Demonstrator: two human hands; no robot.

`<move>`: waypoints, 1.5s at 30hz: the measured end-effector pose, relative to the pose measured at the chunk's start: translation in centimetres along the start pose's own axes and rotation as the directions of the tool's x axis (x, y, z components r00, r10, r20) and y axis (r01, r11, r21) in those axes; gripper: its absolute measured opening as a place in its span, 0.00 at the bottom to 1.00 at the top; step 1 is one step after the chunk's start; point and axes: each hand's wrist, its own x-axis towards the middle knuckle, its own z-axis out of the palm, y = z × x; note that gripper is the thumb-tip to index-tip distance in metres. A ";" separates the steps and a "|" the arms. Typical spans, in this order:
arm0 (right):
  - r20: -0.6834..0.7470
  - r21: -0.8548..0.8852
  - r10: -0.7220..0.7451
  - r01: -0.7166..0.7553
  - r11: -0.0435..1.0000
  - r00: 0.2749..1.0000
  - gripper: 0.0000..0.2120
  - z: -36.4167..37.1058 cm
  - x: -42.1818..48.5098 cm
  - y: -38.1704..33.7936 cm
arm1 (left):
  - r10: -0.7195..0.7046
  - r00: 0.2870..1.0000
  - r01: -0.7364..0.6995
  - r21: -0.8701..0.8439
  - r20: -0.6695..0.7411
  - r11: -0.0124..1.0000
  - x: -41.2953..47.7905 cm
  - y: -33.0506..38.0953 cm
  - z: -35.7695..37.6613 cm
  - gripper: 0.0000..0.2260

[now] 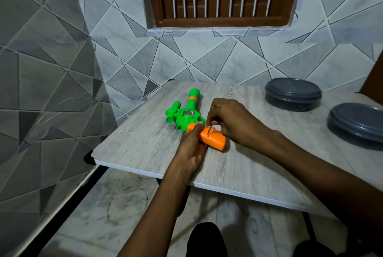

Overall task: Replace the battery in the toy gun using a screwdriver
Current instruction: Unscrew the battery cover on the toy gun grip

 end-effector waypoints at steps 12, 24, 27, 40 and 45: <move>0.091 -0.075 0.075 -0.068 0.995 0.993 0.06 -1.2 0.1 -0.9 | 0.006 0.996 -0.012 0.066 0.090 0.998 0.3 -0.4 -0.1 0.11; 0.245 -0.389 0.075 0.027 0.921 0.967 0.14 -2.6 0.4 -2.6 | 0.024 0.996 -0.036 0.127 0.091 0.991 0.5 -0.5 0.0 0.09; 0.228 -0.338 0.112 -0.030 0.941 0.967 0.12 -2.7 0.1 -2.2 | -0.027 0.996 0.024 0.037 0.084 0.999 0.7 0.0 0.4 0.11; 0.100 -0.160 0.024 -0.007 0.987 0.995 0.07 -1.4 -1.0 -0.1 | -0.050 0.996 0.047 -0.040 -0.074 0.998 1.3 0.1 2.0 0.05; 0.128 -0.087 0.000 0.011 0.996 0.992 0.07 -2.0 -1.1 0.6 | -0.049 0.995 0.050 0.017 -0.083 0.999 2.0 -0.1 2.4 0.05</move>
